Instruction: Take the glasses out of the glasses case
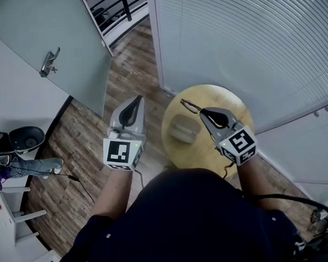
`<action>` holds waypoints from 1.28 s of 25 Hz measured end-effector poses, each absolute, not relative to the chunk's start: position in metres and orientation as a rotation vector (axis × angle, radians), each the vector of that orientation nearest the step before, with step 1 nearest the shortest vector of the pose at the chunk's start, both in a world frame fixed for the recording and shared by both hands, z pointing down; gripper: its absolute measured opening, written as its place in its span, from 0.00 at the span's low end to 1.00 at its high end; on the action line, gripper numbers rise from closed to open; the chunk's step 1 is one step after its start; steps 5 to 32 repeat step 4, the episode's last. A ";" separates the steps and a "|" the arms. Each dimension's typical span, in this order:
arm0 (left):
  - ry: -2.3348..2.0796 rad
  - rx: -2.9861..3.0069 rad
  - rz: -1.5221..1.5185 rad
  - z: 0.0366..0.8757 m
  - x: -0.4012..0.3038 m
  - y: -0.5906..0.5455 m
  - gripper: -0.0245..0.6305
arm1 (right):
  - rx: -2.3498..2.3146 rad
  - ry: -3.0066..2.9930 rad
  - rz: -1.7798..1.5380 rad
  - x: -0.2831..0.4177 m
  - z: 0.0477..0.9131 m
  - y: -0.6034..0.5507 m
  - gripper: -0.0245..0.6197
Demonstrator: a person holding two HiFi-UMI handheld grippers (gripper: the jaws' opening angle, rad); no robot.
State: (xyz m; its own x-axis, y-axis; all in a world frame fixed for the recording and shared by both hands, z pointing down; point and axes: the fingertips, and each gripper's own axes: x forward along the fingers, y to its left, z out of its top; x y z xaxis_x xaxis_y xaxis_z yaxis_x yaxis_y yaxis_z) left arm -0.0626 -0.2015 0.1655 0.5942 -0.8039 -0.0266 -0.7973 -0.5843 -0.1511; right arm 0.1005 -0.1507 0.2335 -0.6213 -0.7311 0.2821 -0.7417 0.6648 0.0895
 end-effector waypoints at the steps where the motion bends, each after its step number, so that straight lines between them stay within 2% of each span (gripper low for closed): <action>1: 1.350 -2.670 -0.063 0.165 -0.062 -0.201 0.05 | 1.173 -2.590 0.050 0.101 0.233 -0.151 0.08; 32: 1.339 -2.666 -0.055 0.162 -0.059 -0.201 0.05 | 1.169 -2.593 0.048 0.102 0.231 -0.151 0.08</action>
